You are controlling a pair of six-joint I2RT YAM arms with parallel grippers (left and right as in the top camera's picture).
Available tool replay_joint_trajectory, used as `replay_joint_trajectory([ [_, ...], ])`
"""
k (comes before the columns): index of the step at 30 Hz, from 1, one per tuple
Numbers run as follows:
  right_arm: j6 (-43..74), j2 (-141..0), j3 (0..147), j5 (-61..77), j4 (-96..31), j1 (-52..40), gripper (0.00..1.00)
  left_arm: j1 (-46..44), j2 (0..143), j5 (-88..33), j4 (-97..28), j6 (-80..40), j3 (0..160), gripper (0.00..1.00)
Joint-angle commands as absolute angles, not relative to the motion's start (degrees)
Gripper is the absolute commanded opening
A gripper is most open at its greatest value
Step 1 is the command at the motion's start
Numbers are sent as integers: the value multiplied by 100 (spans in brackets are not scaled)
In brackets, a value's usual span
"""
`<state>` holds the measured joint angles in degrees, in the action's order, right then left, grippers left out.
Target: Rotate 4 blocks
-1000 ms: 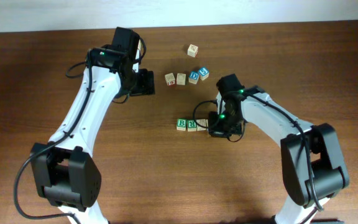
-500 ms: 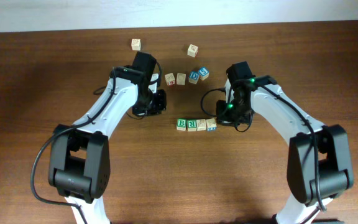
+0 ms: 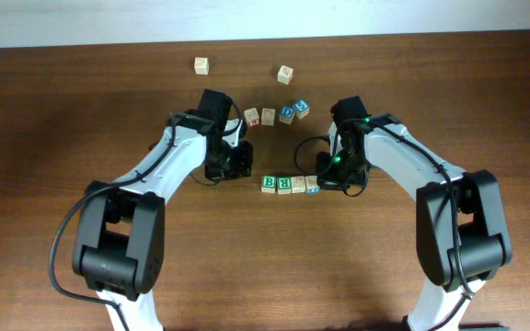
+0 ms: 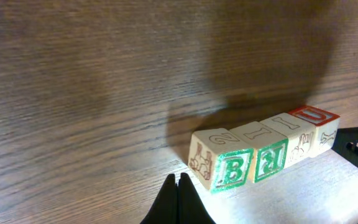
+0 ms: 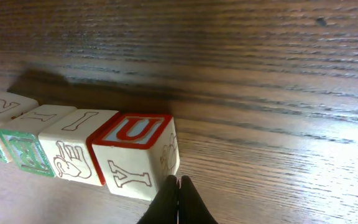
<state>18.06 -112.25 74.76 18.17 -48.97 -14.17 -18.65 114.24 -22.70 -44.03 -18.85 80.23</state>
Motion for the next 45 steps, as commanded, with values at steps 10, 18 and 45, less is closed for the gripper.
replay_joint_trajectory([
  [10,1848,-11290,7417,1975,-4770,-1428,4,-2139,11688,-2471,-4383,-1883,7961,0],
  [18,1852,-11290,7417,2086,-4722,-1428,4,-2141,11688,-2637,-4392,-2045,7961,0],
  [45,2338,-11288,7413,2296,-4823,-1160,4,-2147,11690,-2036,-5039,-1020,8473,0],
])
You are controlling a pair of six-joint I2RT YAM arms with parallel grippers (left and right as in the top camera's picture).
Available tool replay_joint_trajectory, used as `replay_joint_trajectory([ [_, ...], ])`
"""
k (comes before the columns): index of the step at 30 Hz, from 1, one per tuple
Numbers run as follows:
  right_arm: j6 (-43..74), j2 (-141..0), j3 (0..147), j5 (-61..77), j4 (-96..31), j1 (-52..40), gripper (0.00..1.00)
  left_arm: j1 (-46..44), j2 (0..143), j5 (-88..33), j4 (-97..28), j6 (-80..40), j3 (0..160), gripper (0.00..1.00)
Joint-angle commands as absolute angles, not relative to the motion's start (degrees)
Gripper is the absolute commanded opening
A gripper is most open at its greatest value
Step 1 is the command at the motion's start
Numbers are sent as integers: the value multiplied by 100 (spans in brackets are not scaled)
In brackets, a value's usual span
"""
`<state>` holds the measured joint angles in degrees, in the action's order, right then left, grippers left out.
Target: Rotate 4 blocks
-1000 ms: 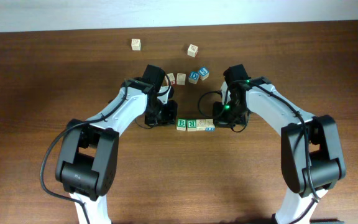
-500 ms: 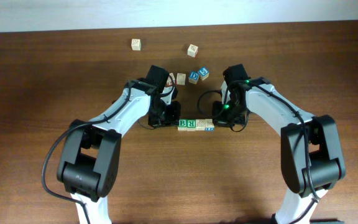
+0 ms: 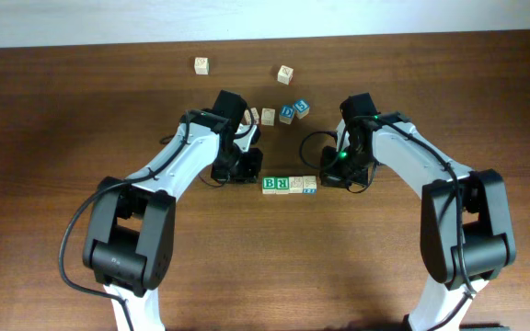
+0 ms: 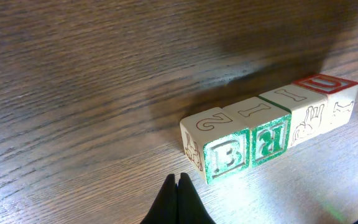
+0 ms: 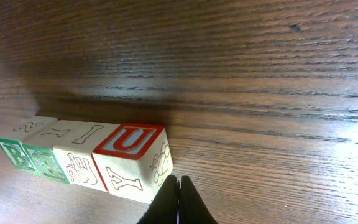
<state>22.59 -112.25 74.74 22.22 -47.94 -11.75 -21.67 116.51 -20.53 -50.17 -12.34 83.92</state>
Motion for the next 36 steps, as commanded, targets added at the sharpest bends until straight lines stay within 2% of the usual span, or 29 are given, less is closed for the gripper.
replay_joint_trajectory([
  [1,2340,-11288,7413,2296,-4823,-1160,4,-2147,11690,-2034,-5009,-1127,8442,0],
  [5,2340,-11288,7413,2294,-4838,-1160,4,-2147,11754,-2036,-4777,-2049,8416,0],
  [13,2344,-11288,7413,2290,-4856,-1160,4,-2165,11756,-1953,-4626,-2637,8322,0],
  [36,2340,-11288,7413,2231,-4799,-1160,4,-2268,11756,-2259,-4523,-2349,8027,0],
])
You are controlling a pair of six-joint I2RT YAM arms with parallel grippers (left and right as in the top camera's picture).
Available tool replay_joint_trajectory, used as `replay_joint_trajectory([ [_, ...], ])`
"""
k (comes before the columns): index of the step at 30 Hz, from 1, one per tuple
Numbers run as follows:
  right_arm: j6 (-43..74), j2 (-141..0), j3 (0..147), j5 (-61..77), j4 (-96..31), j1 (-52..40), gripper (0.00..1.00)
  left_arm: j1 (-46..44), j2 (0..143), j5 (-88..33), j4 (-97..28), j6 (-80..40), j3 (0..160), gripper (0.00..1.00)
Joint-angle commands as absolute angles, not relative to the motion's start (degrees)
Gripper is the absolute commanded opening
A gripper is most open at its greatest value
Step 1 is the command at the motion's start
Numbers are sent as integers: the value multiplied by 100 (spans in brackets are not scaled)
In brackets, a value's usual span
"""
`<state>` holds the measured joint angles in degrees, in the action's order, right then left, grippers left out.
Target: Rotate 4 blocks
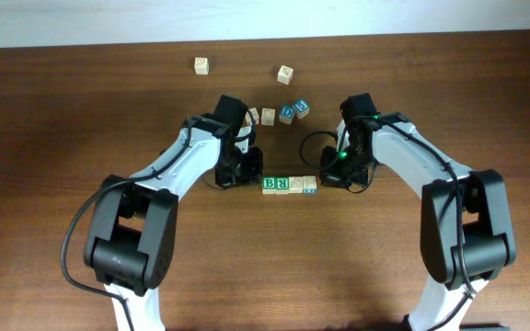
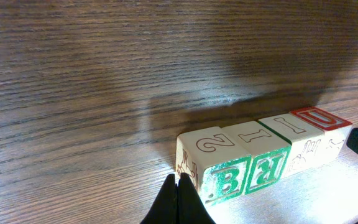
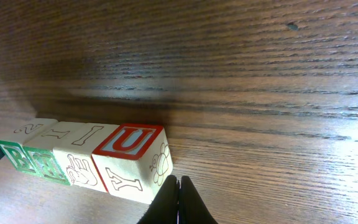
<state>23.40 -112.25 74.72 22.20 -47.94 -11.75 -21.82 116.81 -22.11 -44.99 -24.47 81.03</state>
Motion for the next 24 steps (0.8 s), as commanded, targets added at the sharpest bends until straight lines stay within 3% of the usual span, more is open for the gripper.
replay_joint_trajectory([
  [1,2340,-11288,7413,2231,-4799,-1160,4,-2292,11756,-2241,-4521,-2351,8027,0],
  [24,2274,-11288,7275,2233,-4619,-1160,4,-2364,11839,-2141,-4543,-2482,8027,0],
])
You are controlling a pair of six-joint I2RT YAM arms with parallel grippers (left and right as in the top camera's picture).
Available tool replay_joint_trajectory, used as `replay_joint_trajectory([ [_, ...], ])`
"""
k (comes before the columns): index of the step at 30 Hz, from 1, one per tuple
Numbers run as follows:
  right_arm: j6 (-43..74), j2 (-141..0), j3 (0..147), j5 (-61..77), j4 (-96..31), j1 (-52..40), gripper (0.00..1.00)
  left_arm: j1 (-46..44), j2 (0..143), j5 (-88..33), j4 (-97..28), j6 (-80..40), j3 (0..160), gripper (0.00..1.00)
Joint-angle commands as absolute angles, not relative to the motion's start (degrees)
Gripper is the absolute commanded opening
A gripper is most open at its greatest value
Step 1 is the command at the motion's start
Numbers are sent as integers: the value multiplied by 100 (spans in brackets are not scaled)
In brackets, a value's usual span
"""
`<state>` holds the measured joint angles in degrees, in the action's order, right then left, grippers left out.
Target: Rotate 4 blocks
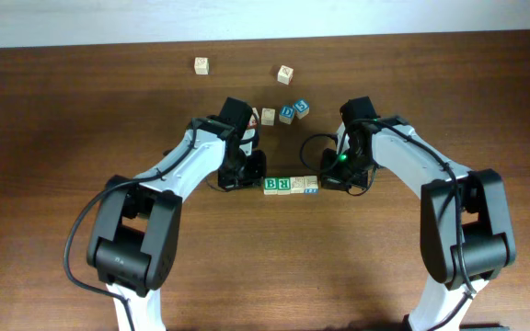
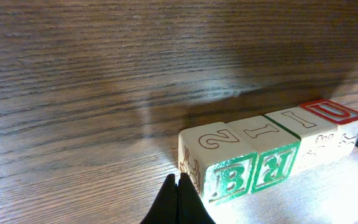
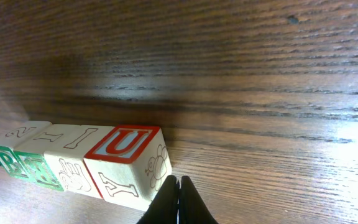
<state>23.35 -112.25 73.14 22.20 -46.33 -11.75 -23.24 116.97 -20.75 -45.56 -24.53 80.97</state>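
Observation:
A tight row of letter blocks lies mid-table between the two arms. Its left end is a green B block, then a second green block, a white hand-picture block and a red U block at the right end. My left gripper is shut, its tips against the left end face of the green B block. My right gripper is shut, its tips at the right end face of the red U block. Both hold nothing.
Loose blocks lie farther back: a tan one, another tan one, blue ones and a pale one next to the left arm's wrist.
The left gripper has edged slightly right, still at the row's left end. The row sits a little further right in the overhead view. Both grippers remain shut.
At first the left gripper stood shut a short way left of the row, the right one shut at the U block. Then the left arm had closed in and the row lay nearer it. Now both shut grippers bracket the row's ends.

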Motion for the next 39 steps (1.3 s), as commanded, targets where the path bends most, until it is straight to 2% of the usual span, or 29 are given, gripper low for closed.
replay_joint_trajectory([
  [1,2274,-11288,7275,2233,-4619,-1160,5,-2364,11839,-2139,-4534,-2482,8027,0],
  [12,2143,-11288,7275,2252,-4602,-1160,4,-2458,11839,-2318,-4412,-2112,8027,0],
  [39,1540,-10978,7373,2827,-4517,-1431,4,-2462,11839,-2314,-4403,-2115,8027,0],
])
